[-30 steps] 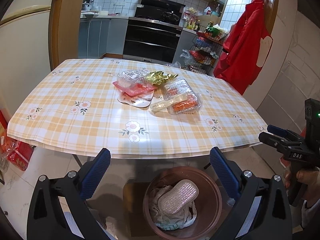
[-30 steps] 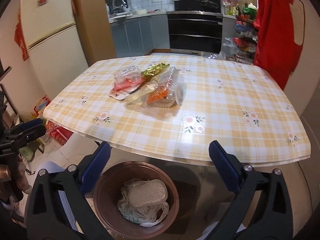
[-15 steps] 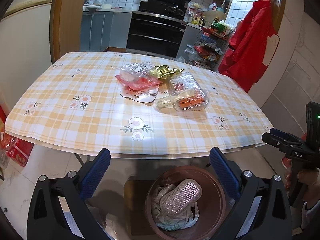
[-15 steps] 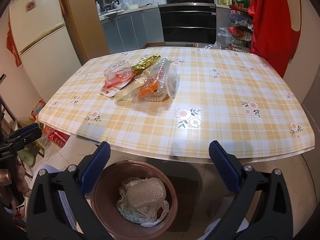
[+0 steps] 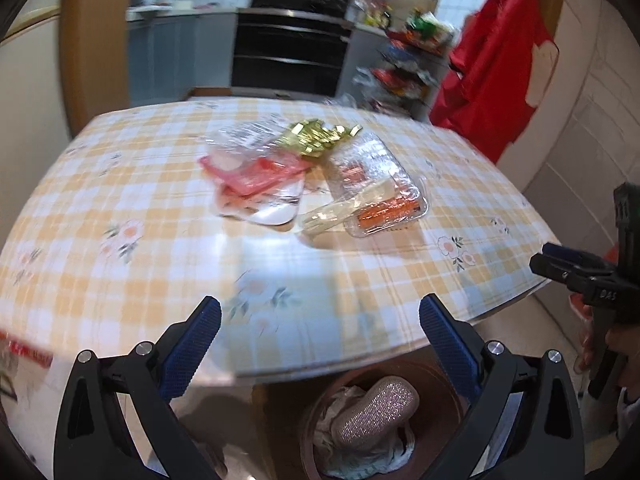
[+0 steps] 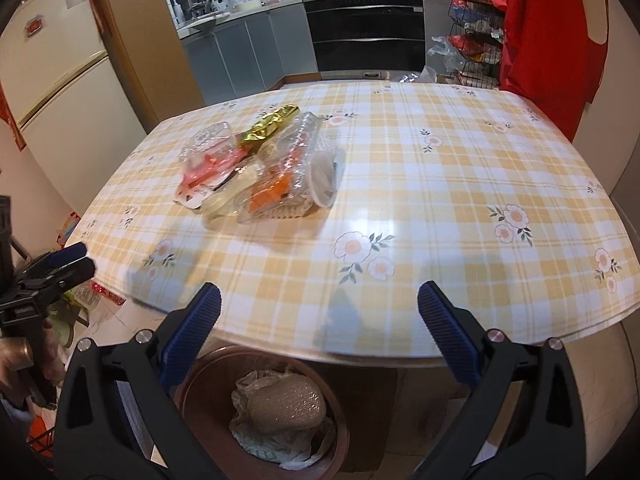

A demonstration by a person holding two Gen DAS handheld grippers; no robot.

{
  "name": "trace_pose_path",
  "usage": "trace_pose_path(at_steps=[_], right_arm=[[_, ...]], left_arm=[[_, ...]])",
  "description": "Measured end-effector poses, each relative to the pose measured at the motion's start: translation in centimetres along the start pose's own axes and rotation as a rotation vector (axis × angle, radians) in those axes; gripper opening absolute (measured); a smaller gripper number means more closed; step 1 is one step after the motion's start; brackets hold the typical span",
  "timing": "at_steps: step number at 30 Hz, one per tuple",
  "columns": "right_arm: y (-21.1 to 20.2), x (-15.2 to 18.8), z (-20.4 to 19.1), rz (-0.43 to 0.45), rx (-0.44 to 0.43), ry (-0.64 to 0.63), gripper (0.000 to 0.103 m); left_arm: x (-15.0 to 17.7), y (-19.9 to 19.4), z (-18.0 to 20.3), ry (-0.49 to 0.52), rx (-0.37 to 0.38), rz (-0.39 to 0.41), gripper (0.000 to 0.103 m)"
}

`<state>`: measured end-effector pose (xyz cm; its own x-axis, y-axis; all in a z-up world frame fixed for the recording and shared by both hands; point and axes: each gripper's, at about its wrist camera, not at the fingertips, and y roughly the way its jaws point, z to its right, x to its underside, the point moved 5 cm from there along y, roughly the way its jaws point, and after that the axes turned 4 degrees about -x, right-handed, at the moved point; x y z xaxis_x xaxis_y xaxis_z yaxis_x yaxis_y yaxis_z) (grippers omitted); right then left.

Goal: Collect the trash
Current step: 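Move the left tool toward the plastic food boxes on the table, then grasp the clear plastic cup stack with the left tool while the right grasps the white round lid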

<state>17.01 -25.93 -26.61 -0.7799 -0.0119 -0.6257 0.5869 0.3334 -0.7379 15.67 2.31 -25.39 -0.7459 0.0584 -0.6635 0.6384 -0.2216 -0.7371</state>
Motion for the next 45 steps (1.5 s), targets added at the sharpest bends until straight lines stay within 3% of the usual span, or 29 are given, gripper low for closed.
trace_pose_path(at_steps=[9, 16, 21, 24, 27, 29, 33, 38, 45], right_arm=[[3.1, -3.2, 2.8, -0.023, 0.022, 0.035, 0.097], [5.4, -4.7, 3.6, -0.044, 0.013, 0.034, 0.097], [6.8, -5.7, 3.1, -0.048, -0.012, 0.009, 0.097], [7.6, -6.2, 2.4, -0.05, -0.025, -0.01, 0.097], [8.5, -6.5, 1.8, -0.058, -0.049, -0.015, 0.097], [8.9, -6.8, 1.3, -0.05, -0.066, -0.026, 0.096], [10.0, -7.8, 1.4, -0.037, -0.116, 0.006, 0.087], [12.0, -9.3, 2.7, -0.018, -0.21, 0.171, 0.073], [13.9, -10.3, 2.2, -0.041, -0.226, 0.216, 0.051]], left_arm=[[-5.5, 9.9, 3.9, 0.295, 0.049, -0.039, 0.097], [-5.9, 14.8, 4.4, 0.455, 0.021, -0.102, 0.086], [-5.3, 16.3, 3.9, 0.453, 0.045, -0.138, 0.075], [-4.7, 16.6, 3.6, 0.445, 0.06, -0.165, 0.059], [-4.4, 16.7, 3.2, 0.432, 0.073, -0.175, 0.031], [-4.2, 16.5, 2.8, 0.424, 0.07, -0.175, 0.021], [-4.0, 15.4, 1.8, 0.385, 0.083, -0.149, 0.02], [-4.5, 13.4, 0.1, 0.256, 0.091, -0.1, 0.02], [-4.4, 10.4, -0.4, 0.16, 0.101, -0.053, 0.02]])
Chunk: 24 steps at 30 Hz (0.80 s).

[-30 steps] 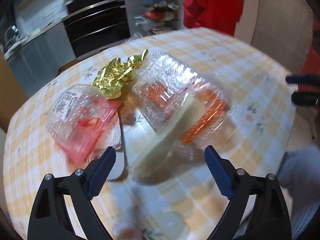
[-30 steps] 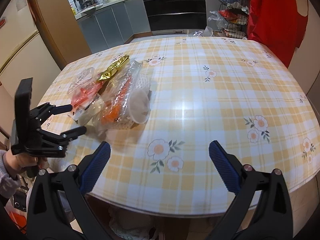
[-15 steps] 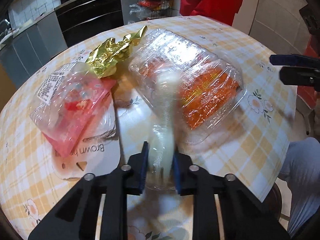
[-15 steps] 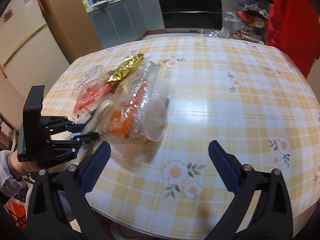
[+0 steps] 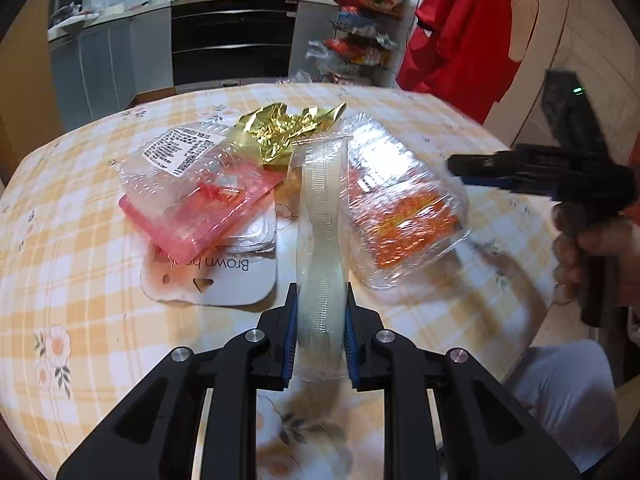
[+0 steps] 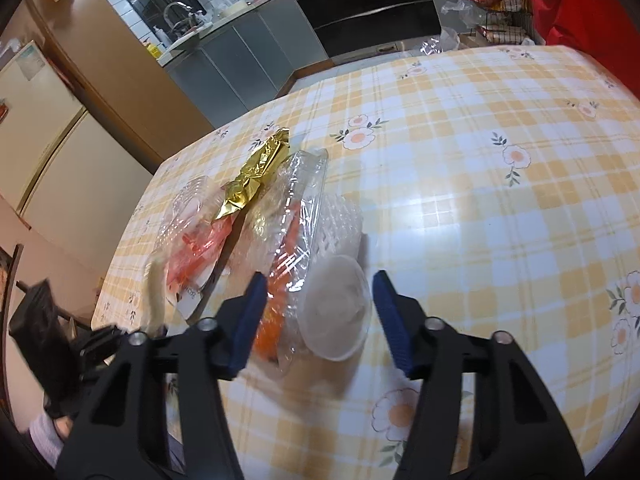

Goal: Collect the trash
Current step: 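Grasp the clear plastic cup stack with the left tool while the right grasps the white round lid, then carry the cup stack and lid over the bin and open both tools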

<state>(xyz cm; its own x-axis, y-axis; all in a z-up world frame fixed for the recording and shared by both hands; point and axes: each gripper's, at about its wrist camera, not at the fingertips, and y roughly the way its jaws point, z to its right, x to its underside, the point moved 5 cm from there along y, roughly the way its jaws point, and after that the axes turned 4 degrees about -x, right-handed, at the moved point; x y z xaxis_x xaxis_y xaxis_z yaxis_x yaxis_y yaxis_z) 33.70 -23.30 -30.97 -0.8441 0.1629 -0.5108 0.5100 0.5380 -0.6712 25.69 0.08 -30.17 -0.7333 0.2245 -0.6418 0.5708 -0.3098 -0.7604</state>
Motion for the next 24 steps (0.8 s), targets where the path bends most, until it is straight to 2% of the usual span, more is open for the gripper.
trace_pose_path(at_steps=[1, 3, 5, 8, 16, 24], right_arm=[[0.2, 0.1, 0.1, -0.008, -0.008, 0.018, 0.043], [0.6, 0.3, 0.4, -0.019, -0.019, 0.046, 0.035], [0.7, 0.8, 0.7, -0.022, -0.047, 0.091, 0.019], [-0.3, 0.9, 0.8, 0.003, -0.05, 0.112, 0.012], [-4.9, 1.6, 0.2, 0.078, -0.047, 0.083, 0.011], [-11.0, 4.4, -2.7, 0.123, -0.074, -0.012, 0.011]], left_arm=[[0.0, -0.5, 0.3, -0.008, 0.003, 0.008, 0.02], [0.2, -1.3, 0.7, -0.022, 0.008, 0.022, 0.02], [0.4, -2.2, 1.1, -0.049, 0.024, 0.033, 0.02], [0.8, -3.4, 1.6, -0.073, 0.038, 0.047, 0.02], [2.0, -6.6, 2.8, -0.094, 0.046, 0.072, 0.02], [3.4, -11.1, 3.8, -0.143, 0.054, 0.123, 0.02]])
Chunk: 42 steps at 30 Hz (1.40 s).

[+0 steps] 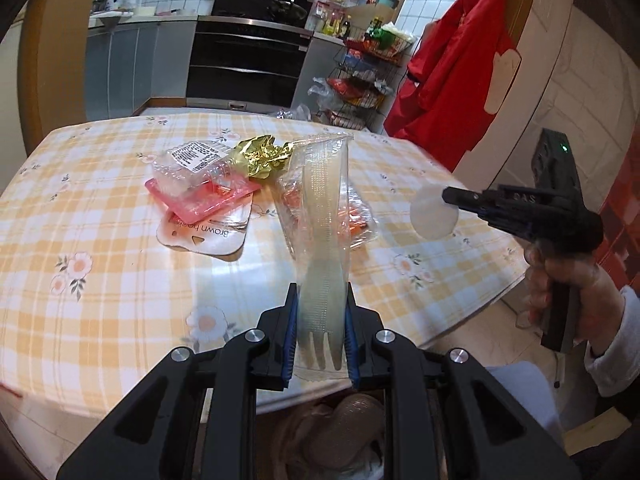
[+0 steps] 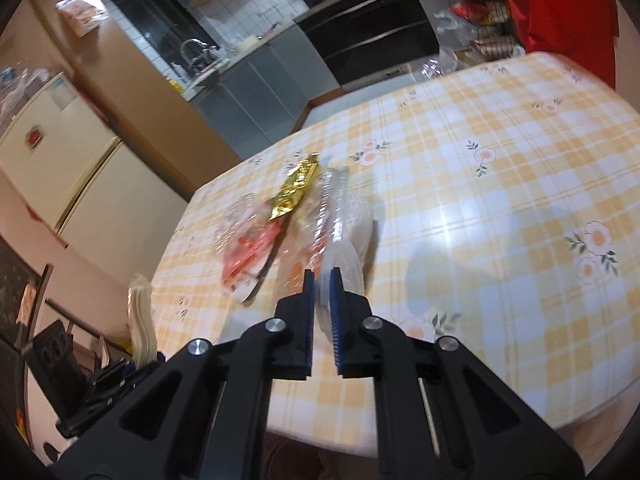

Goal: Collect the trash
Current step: 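Carry the cup stack and lid over the bin and open both tools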

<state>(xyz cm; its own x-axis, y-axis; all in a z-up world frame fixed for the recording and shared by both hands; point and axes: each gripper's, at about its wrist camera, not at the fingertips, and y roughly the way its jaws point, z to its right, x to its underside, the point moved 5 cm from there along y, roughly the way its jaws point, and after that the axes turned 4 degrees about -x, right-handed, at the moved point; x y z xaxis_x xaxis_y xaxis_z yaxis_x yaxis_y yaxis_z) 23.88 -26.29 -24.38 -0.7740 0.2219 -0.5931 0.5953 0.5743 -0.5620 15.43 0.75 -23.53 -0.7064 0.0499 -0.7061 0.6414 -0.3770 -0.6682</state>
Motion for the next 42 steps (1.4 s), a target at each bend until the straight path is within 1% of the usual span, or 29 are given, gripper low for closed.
trace_pose_path(at_steps=[2, 7, 10, 13, 20, 28, 31, 34, 36, 37, 38, 39, 40, 42], right_arm=[[-1.5, 0.7, -0.9, 0.014, 0.005, -0.025, 0.011], [-4.7, 2.6, -3.0, 0.03, -0.022, -0.051, 0.011], [-6.0, 4.1, -4.2, 0.016, -0.032, -0.081, 0.011], [-7.1, 6.1, -5.4, -0.004, -0.023, -0.129, 0.011], [-8.9, 10.6, -6.7, -0.031, -0.017, -0.183, 0.011], [-9.6, 15.3, -7.3, -0.083, -0.044, -0.19, 0.011], [-9.4, 16.4, -7.6, -0.101, -0.045, -0.196, 0.011], [-9.1, 17.0, -7.7, -0.117, -0.048, -0.185, 0.012], [-9.2, 17.1, -7.8, -0.115, -0.05, -0.181, 0.019], [-9.4, 17.0, -8.0, -0.107, -0.057, -0.182, 0.03], [-9.6, 16.9, -8.1, -0.098, -0.061, -0.185, 0.035], [-9.9, 16.7, -8.2, -0.086, -0.056, -0.192, 0.036], [-10.0, 16.5, -8.2, -0.077, -0.048, -0.196, 0.04], [-10.7, 16.0, -8.0, -0.041, -0.009, -0.203, 0.052]], left_arm=[[0.4, -1.0, 0.3, -0.016, 0.001, 0.011, 0.02], [1.6, -3.4, 1.2, -0.047, 0.004, 0.028, 0.02], [2.4, -4.4, 1.8, -0.048, 0.021, 0.031, 0.02], [3.2, -5.5, 2.6, -0.025, 0.015, 0.043, 0.02], [5.5, -7.5, 3.9, -0.018, 0.027, 0.057, 0.02], [8.6, -9.6, 5.3, -0.019, 0.046, 0.064, 0.02], [9.4, -10.1, 5.5, -0.017, 0.041, 0.062, 0.02], [9.5, -10.8, 5.5, -0.016, 0.036, 0.07, 0.02], [9.3, -11.2, 5.6, -0.011, 0.033, 0.083, 0.02], [9.2, -11.4, 5.6, -0.009, 0.033, 0.089, 0.02], [9.2, -11.5, 5.7, -0.007, 0.033, 0.092, 0.02], [9.1, -11.6, 5.8, -0.004, 0.032, 0.093, 0.02], [9.1, -11.6, 5.9, -0.001, 0.032, 0.095, 0.02], [9.1, -11.5, 6.0, 0.004, 0.032, 0.092, 0.02]])
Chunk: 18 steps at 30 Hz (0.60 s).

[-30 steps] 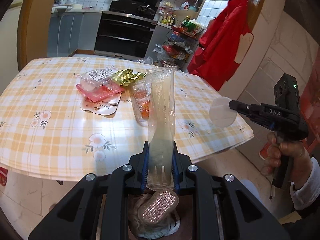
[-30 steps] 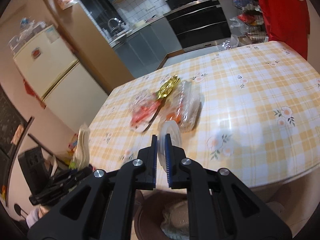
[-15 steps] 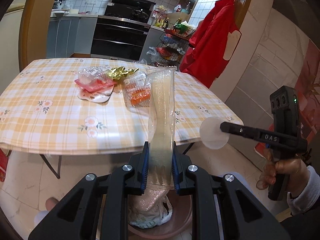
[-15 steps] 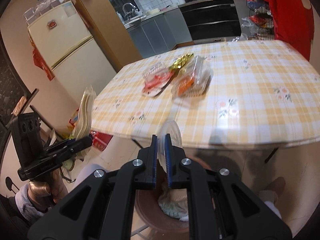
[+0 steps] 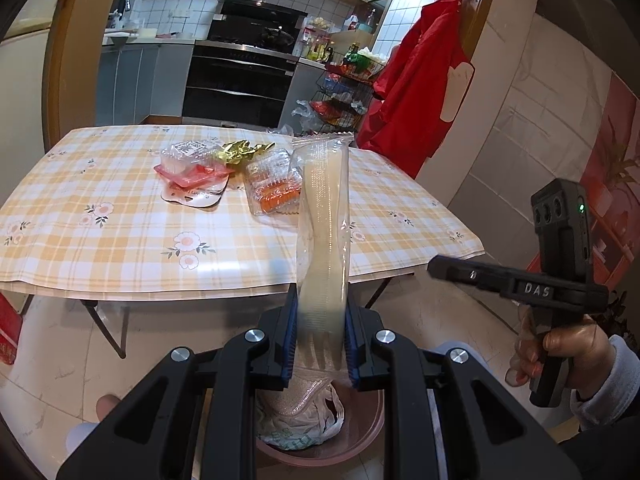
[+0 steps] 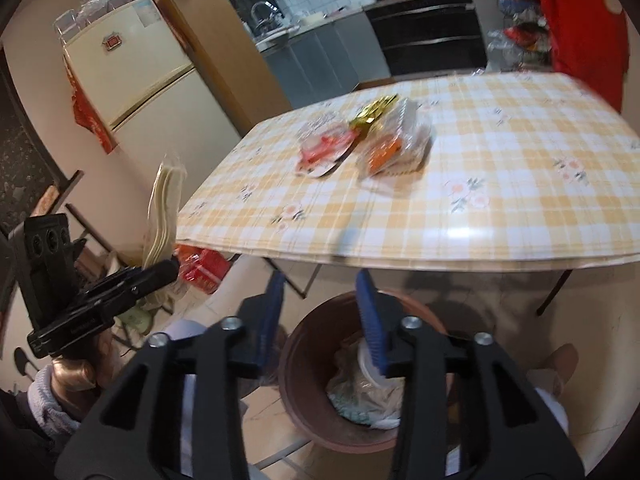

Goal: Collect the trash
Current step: 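Carry the cup stack and lid over the bin and open both tools, then move both tools back toward the items on the table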

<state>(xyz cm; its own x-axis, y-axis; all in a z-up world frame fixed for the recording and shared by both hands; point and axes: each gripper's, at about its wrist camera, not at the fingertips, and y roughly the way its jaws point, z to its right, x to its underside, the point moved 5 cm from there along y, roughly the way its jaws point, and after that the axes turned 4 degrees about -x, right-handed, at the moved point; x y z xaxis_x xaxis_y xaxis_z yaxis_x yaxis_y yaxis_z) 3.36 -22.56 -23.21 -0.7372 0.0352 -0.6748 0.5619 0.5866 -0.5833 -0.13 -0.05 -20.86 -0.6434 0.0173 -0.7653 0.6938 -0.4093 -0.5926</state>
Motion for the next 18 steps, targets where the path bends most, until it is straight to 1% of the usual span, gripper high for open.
trace_pose_path(at_steps=[1, 2, 4, 8, 12, 13, 14, 15, 16, 17, 18], right_arm=[[-0.4, -0.3, 0.3, 0.021, 0.023, 0.001, 0.063], [-0.7, -0.5, 0.6, 0.036, 0.044, 0.002, 0.078], [-1.9, -1.3, 1.2, 0.094, 0.097, -0.003, 0.096], [-3.5, -2.6, 2.4, 0.137, 0.146, -0.01, 0.097], [-4.6, -3.3, 3.4, 0.17, 0.169, 0.007, 0.097], [-4.8, -3.4, 3.7, 0.174, 0.171, 0.014, 0.097], [-4.9, -3.5, 3.9, 0.175, 0.173, 0.017, 0.097], [-4.9, -3.5, 4.0, 0.175, 0.177, 0.019, 0.097], [-4.9, -3.5, 4.2, 0.174, 0.181, 0.021, 0.097], [-4.8, -3.4, 4.4, 0.171, 0.187, 0.024, 0.097], [-4.8, -3.3, 4.6, 0.169, 0.19, 0.029, 0.097]], left_arm=[[0.1, 0.1, 0.2, 0.005, 0.002, -0.003, 0.02], [0.1, 0.1, 0.3, 0.009, 0.003, -0.005, 0.02], [0.2, 0.4, 0.5, 0.016, 0.004, -0.013, 0.02], [0.5, 1.1, 0.7, 0.019, 0.016, -0.039, 0.02], [0.5, 2.1, 1.5, 0.047, 0.035, -0.064, 0.02], [0.5, 2.5, 1.7, 0.056, 0.044, -0.074, 0.026], [0.4, 2.6, 2.1, 0.065, 0.052, -0.078, 0.044], [0.4, 2.6, 2.4, 0.076, 0.059, -0.067, 0.055], [0.3, 2.4, 2.7, 0.084, 0.055, -0.05, 0.068], [0.3, 2.3, 2.9, 0.095, 0.048, -0.036, 0.072], [0.3, 2.3, 3.0, 0.105, 0.041, -0.032, 0.073]])
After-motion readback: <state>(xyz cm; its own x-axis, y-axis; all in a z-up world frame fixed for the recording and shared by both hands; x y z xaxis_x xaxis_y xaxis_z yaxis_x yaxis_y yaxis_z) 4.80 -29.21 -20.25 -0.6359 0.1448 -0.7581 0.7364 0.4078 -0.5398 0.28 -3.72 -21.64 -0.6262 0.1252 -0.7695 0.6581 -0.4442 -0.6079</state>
